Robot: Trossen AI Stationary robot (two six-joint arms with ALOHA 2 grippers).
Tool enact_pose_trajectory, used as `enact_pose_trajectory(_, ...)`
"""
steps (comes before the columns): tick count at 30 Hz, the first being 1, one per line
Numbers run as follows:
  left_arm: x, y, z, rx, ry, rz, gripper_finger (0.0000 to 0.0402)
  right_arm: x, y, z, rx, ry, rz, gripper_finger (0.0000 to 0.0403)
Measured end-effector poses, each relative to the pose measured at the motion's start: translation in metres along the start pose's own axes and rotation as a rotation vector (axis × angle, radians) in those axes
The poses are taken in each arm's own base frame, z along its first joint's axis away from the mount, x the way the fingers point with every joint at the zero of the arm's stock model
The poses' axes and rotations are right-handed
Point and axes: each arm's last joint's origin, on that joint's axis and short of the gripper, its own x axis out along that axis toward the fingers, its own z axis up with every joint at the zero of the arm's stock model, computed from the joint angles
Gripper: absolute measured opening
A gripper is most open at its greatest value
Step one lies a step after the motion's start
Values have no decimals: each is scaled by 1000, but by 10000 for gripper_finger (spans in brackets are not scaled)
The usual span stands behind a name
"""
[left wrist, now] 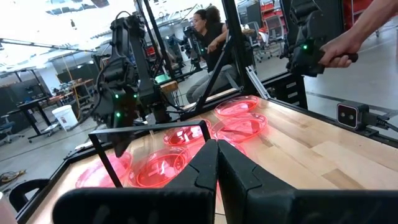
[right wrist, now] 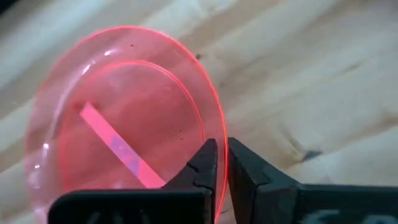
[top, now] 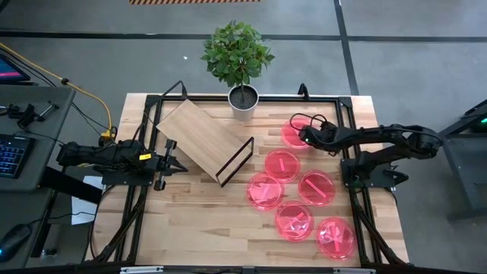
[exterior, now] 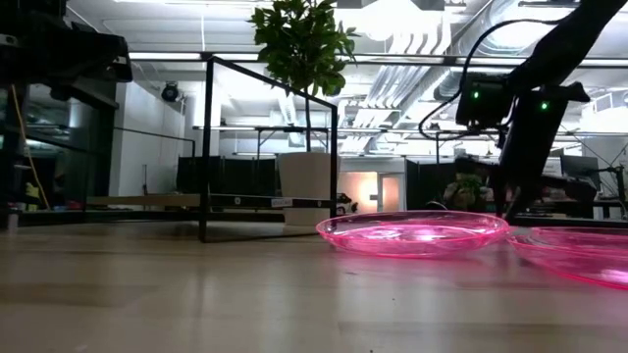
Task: Place and stack plates onto a shelf
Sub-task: Put the pink plate on the shelf
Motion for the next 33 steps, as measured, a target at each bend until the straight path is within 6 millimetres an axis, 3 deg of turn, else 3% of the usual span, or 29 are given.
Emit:
enact_pose_trajectory(19,0,0,0,0,0,0,0,-80,-8,39,-91,-50,511,0)
enact_pose_trajectory(33,0,0,0,0,0,0,0,-131,13,32,-210,80,1097,0)
